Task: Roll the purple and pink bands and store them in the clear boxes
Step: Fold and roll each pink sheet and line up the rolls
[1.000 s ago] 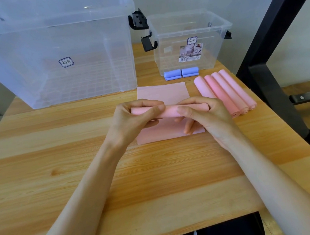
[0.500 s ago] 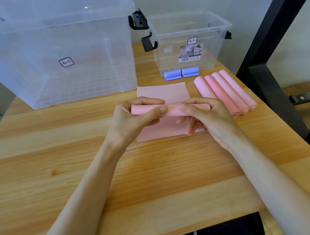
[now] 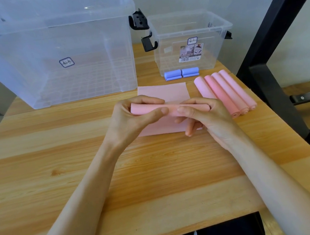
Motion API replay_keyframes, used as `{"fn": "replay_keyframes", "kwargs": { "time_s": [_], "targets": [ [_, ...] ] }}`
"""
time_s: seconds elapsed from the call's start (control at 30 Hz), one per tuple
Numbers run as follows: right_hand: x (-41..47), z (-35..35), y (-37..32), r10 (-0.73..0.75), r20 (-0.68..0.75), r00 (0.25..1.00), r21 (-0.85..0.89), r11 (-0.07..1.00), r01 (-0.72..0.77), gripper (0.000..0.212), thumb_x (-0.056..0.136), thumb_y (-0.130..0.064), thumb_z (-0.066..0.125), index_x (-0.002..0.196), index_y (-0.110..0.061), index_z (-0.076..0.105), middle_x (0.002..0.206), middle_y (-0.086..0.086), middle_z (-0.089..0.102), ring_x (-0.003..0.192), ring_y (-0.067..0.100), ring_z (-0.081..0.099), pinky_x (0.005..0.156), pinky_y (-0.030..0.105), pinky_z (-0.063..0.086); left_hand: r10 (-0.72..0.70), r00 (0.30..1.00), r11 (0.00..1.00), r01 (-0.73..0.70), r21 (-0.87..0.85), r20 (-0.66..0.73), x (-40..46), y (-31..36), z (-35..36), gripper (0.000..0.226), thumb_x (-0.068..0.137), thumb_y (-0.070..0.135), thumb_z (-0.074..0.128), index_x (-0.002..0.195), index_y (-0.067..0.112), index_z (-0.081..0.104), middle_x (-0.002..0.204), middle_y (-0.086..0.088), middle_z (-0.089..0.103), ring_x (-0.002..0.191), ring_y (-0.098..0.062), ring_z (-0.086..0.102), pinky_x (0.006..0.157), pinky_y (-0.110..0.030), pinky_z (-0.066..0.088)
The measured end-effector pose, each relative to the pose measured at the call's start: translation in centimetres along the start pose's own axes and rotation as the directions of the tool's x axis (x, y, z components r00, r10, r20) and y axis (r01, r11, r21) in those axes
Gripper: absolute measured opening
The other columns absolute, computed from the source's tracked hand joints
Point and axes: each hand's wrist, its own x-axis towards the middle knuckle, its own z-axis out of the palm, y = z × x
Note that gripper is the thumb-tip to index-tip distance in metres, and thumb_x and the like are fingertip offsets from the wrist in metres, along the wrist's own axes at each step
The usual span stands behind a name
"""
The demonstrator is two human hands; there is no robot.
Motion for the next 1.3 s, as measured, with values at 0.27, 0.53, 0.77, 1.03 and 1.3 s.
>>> {"fn": "replay_keyframes", "kwargs": {
  "time_s": [0.27,0.53,0.77,1.03,1.3],
  "targets": [
    [-0.12,0.12,-0.05,-0.051,-0.014,0.999,-0.057,0.997,0.050,0.036,0.077,-0.021,0.078,0.112,-0.020,0.069,0.069,0.002,0.073,0.051,0.019,0.066,0.051,0.027,0.054,-0.175,0.983,0.980,0.168,-0.108,-0.053,0.19,-0.34,0.29,0.009,0.078,0.017,0.078,0.086,0.012,0.076,0.082,-0.003,0.077,0.080,-0.014,0.073,0.070,-0.021,0.058],
    [0.05,0.09,0.15,-0.073,-0.035,0.997,-0.019,0.997,0.072,0.025,0.081,-0.028,0.072,0.096,-0.009,0.071,0.078,0.011,0.074,0.050,0.023,0.063,0.048,0.027,0.051,-0.205,0.977,0.950,0.212,-0.227,0.054,0.16,0.08,0.06,0.032,0.068,0.035,0.074,0.092,0.013,0.075,0.092,-0.004,0.077,0.090,-0.019,0.075,0.073,-0.022,0.058],
    [0.09,0.07,0.18,0.002,-0.037,0.999,0.018,1.000,-0.001,0.032,0.080,-0.042,0.067,0.088,-0.011,0.069,0.071,0.014,0.072,0.046,0.021,0.063,0.048,0.022,0.047,-0.109,0.994,0.991,0.110,-0.071,0.018,-0.01,0.08,0.29,0.018,0.078,0.014,0.077,0.094,0.007,0.075,0.086,0.001,0.076,0.082,-0.015,0.075,0.075,-0.024,0.059],
    [-0.08,0.33,0.16,-0.128,-0.030,0.991,-0.090,0.988,0.125,0.032,0.079,-0.012,0.079,0.109,-0.015,0.068,0.056,0.002,0.067,0.049,0.021,0.065,0.051,0.030,0.056,-0.260,0.965,0.954,0.261,-0.147,0.022,-0.01,0.01,0.26,0.016,0.081,0.030,0.073,0.085,0.014,0.073,0.090,-0.009,0.077,0.084,-0.018,0.075,0.067,-0.021,0.058],
    [0.12,0.01,0.27,-0.016,-0.026,1.000,0.022,1.000,0.017,0.031,0.079,-0.033,0.071,0.095,-0.006,0.073,0.074,0.016,0.073,0.045,0.022,0.061,0.049,0.028,0.052,-0.072,0.997,0.995,0.073,-0.073,0.020,0.15,-0.30,0.07,0.020,0.070,0.023,0.078,0.089,0.015,0.077,0.091,0.005,0.076,0.088,-0.010,0.070,0.079,-0.028,0.060]
  ]
}}
